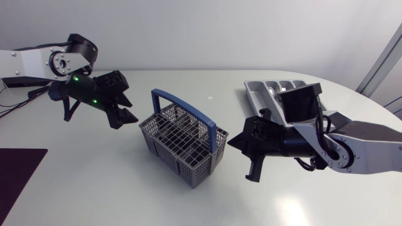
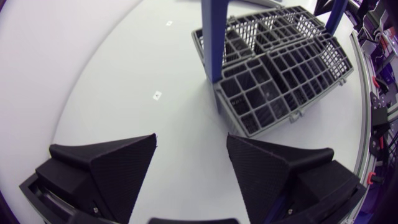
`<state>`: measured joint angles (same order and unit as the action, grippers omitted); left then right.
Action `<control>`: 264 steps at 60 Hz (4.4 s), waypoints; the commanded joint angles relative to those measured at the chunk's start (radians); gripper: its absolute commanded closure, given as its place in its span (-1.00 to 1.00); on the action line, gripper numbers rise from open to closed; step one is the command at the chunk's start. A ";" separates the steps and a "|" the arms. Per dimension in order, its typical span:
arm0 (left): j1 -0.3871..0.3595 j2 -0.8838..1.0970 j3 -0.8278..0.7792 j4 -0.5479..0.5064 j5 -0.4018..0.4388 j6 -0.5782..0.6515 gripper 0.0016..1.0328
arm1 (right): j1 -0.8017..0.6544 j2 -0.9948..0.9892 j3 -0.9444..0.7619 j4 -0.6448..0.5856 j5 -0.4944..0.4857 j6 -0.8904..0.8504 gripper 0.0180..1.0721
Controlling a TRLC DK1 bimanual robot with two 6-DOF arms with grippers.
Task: Unload the cutlery basket into the drawer organizer.
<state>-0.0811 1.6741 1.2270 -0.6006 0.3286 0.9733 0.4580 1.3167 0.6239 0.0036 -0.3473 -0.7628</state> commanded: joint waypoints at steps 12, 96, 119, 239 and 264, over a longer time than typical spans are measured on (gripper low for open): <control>-0.017 0.092 0.012 -0.007 0.009 0.034 -0.60 | 0.048 0.084 -0.007 0.056 0.014 0.045 0.89; -0.137 -0.148 -0.184 -0.027 0.059 0.013 -0.60 | -0.062 0.380 0.309 0.134 0.034 0.063 0.90; -0.069 -0.251 -0.182 -0.065 0.070 0.030 -0.60 | -0.079 0.300 0.252 0.130 0.047 0.054 0.89; 0.096 -0.162 -0.213 0.018 0.210 -0.024 -0.86 | -0.179 0.095 0.079 0.219 0.123 0.138 0.61; 0.052 -0.140 -0.285 0.110 0.211 -0.070 -0.88 | -0.018 0.090 0.011 0.222 0.188 0.191 0.76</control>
<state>-0.0059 1.5059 0.9680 -0.4988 0.5270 0.9302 0.3958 1.3800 0.6502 0.2134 -0.1764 -0.6086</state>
